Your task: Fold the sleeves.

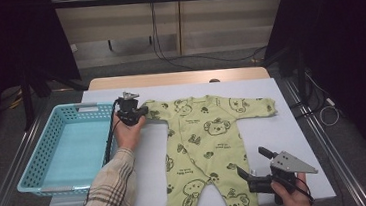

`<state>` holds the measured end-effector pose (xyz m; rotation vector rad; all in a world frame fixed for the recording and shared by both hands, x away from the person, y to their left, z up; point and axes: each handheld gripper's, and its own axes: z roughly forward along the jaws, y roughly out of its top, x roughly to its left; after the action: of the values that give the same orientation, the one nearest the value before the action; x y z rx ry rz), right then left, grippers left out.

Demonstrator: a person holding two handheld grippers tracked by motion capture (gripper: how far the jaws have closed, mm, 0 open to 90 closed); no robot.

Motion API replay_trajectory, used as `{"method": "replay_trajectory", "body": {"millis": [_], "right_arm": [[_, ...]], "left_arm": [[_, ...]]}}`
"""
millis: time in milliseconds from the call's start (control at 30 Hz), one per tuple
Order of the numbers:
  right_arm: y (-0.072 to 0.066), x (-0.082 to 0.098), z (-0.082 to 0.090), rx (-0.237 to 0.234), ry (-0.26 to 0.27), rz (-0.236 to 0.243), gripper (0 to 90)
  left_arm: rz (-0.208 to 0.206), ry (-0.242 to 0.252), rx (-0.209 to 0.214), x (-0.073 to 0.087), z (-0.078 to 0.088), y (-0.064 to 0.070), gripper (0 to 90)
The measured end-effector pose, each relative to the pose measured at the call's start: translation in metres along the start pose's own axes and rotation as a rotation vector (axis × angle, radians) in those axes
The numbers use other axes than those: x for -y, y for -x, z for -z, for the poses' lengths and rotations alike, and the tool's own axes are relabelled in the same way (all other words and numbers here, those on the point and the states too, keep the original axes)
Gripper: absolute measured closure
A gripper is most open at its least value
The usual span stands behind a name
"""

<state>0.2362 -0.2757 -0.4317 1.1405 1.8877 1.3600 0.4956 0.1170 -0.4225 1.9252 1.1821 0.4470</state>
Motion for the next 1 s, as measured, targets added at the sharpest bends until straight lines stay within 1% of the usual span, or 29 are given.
{"method": "replay_trajectory", "body": {"millis": [33,67,100,167,200,233,300,333,367,400,433,467,500,533,567,600,633,667,700,733,767,800,833,867,900,933,967,1000], "right_arm": [[0.000,0.000,0.000,-0.001,0.000,0.000,1.8],[0.000,0.000,0.000,-0.003,-0.001,-0.001,1.8],[-0.001,0.000,0.000,-0.007,0.002,-0.007,1.8],[0.000,0.000,0.000,-0.005,0.000,0.001,1.8],[0.000,0.000,0.000,-0.004,0.000,0.001,1.8],[0.000,0.000,0.000,-0.004,0.000,0.001,1.8],[0.000,0.000,0.000,-0.004,0.001,0.000,1.8],[0.000,0.000,0.000,-0.002,-0.001,0.000,1.8],[0.000,0.000,0.000,-0.002,-0.001,-0.001,1.8],[0.000,0.000,0.000,-0.003,-0.002,0.000,1.8],[0.000,0.000,0.000,-0.005,-0.002,-0.002,1.8],[0.000,0.000,0.000,-0.005,0.000,-0.009,1.8],[0.000,0.000,0.000,-0.001,-0.001,-0.006,1.8],[0.000,0.000,0.000,-0.004,-0.003,-0.003,1.8],[0.000,0.000,0.000,-0.004,-0.002,-0.004,1.8],[0.000,0.000,0.000,-0.004,-0.001,-0.003,1.8],[0.000,0.000,0.000,-0.005,0.000,-0.002,1.8],[0.000,0.000,0.000,-0.004,0.000,-0.003,1.8],[0.001,0.000,0.000,-0.007,0.001,-0.004,1.8],[0.001,0.000,0.000,-0.006,0.000,-0.007,1.8],[0.000,0.000,0.000,-0.007,-0.001,-0.008,1.8],[0.001,0.000,0.000,-0.006,0.001,-0.006,1.8],[0.000,0.000,0.000,-0.007,0.001,-0.008,1.8],[0.000,0.000,0.000,-0.007,0.001,-0.007,1.8],[0.001,0.000,0.000,-0.006,0.001,-0.008,1.7],[0.001,0.000,0.000,-0.006,0.001,-0.007,1.7],[0.001,0.000,0.000,-0.006,0.000,-0.008,1.8],[0.001,0.000,0.000,-0.006,0.000,-0.009,1.7]], "left_arm": [[-0.010,0.010,0.008,-0.001,0.000,0.000,89.9],[-0.003,0.014,0.006,-0.001,0.001,0.002,89.9],[-0.025,0.032,0.002,-0.002,0.001,0.002,89.9],[-0.042,0.034,-0.003,-0.003,0.002,0.004,89.9],[-0.038,0.045,-0.002,-0.004,0.003,0.006,89.9],[-0.090,0.019,0.002,-0.005,0.005,0.005,89.9],[-0.095,0.035,0.004,-0.007,0.005,0.009,89.9],[-0.068,0.070,0.001,-0.007,0.004,0.013,89.9],[-0.081,0.075,0.002,-0.008,0.006,0.015,89.9],[-0.119,0.056,0.002,-0.009,0.007,0.015,89.9],[-0.127,0.058,0.001,-0.010,0.008,0.018,89.8],[-0.102,0.089,0.005,-0.010,0.007,0.021,89.9],[-0.133,0.071,0.008,-0.012,0.008,0.021,89.8],[-0.106,0.103,0.010,-0.012,0.007,0.025,89.8],[-0.120,0.103,0.010,-0.013,0.008,0.026,89.9],[-0.124,0.105,0.015,-0.014,0.010,0.027,89.8],[-0.117,0.113,0.020,-0.015,0.010,0.029,89.8],[-0.142,0.109,0.022,-0.016,0.011,0.030,89.8],[-0.158,0.105,0.022,-0.017,0.012,0.031,89.8],[-0.134,0.127,0.031,-0.018,0.011,0.034,89.9],[-0.171,0.103,0.032,-0.019,0.013,0.033,89.8],[-0.137,0.136,0.038,-0.020,0.011,0.037,89.8],[-0.143,0.137,0.044,-0.020,0.011,0.039,89.8],[-0.162,0.131,0.049,-0.021,0.012,0.040,89.8],[-0.156,0.141,0.056,-0.021,0.011,0.043,89.8],[-0.196,0.118,0.060,-0.022,0.013,0.042,89.8],[-0.208,0.115,0.065,-0.023,0.013,0.044,89.8],[-0.187,0.135,0.071,-0.023,0.011,0.047,89.8]]}}
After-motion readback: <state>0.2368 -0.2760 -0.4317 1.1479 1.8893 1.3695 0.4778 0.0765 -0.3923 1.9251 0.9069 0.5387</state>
